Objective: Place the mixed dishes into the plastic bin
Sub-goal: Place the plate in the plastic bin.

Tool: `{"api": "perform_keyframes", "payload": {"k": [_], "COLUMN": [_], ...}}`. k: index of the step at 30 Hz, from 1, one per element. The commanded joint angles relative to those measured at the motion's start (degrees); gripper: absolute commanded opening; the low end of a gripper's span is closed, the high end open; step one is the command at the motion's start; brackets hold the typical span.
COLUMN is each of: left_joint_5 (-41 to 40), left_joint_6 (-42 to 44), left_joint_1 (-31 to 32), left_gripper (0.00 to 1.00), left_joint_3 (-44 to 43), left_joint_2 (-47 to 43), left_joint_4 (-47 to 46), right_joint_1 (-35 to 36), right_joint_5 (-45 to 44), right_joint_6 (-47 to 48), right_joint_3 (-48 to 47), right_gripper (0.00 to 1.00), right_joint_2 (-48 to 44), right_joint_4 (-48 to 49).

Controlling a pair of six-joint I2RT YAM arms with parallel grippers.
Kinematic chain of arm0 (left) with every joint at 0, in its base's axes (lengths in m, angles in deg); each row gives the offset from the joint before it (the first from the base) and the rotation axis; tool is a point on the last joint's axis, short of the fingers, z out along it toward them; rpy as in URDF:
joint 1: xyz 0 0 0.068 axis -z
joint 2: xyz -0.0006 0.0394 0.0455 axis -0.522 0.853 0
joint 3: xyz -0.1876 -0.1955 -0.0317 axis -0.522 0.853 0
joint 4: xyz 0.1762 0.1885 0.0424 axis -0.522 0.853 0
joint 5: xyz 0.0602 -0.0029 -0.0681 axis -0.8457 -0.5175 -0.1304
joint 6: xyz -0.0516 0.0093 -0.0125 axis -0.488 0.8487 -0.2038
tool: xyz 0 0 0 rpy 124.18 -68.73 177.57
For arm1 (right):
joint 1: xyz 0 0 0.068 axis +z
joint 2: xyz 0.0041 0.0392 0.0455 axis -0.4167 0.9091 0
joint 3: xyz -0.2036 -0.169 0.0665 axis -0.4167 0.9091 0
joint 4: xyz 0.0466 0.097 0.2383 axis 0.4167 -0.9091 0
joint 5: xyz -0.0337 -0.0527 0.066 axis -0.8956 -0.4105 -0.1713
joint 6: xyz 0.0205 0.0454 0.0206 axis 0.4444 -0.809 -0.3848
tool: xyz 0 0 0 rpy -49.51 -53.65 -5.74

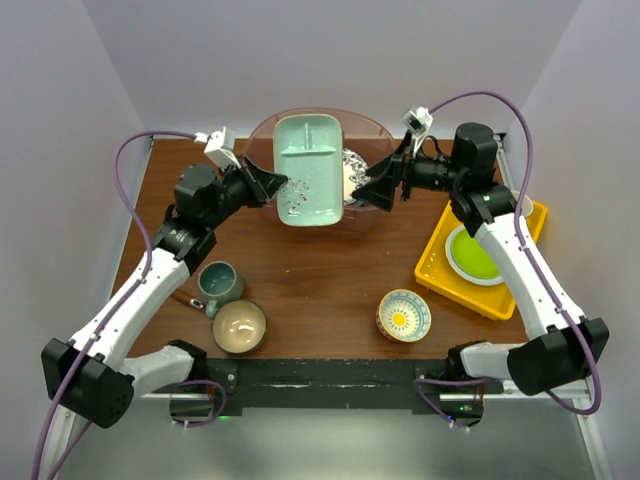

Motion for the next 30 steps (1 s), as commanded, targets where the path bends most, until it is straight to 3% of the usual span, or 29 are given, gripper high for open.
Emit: {"api": "perform_keyframes", "payload": {"k": [1, 13, 20, 23, 27, 30], "left_joint_5": [-2.32, -5.92, -8.12, -8.91, -9.70, -10.32], "left_joint_6": [-1.21, -1.30, -1.65, -1.65, -1.65, -1.39], "left_joint_1": [1.47, 5.51, 8.59, 9.38, 10.09, 10.35], "left_gripper": [0.00, 0.00, 0.00, 0.00, 0.00, 0.00], "left_joint_3": [-1.86, -4.05, -4.76, -5.20, -5.90, -6.16], "left_joint_2": [-0.68, 3.18, 5.20, 6.08, 6.79, 6.96], "left_joint_4": [-12.18, -13.94, -15.00, -15.35, -15.61, -15.61], "right_joint_1": [-0.19, -0.02, 0.42, 1.12, 2.53, 2.88], "right_joint_5": [-1.11, -0.94, -9.10, -11.83, -14.82, -15.44], "right_joint_6": [-2.14, -4.77, -7.40, -9.08, -10.05, -11.01], "right_joint_3": [1.71, 4.79, 5.85, 5.41, 4.97, 4.97], "right_gripper": [0.98, 0.98, 0.97, 0.89, 0.72, 0.47], "right_joint_2": [-0.72, -0.45, 0.95, 2.71, 4.64, 5.26], "right_joint_4": [4.05, 7.48, 8.09, 8.36, 8.01, 8.27]}}
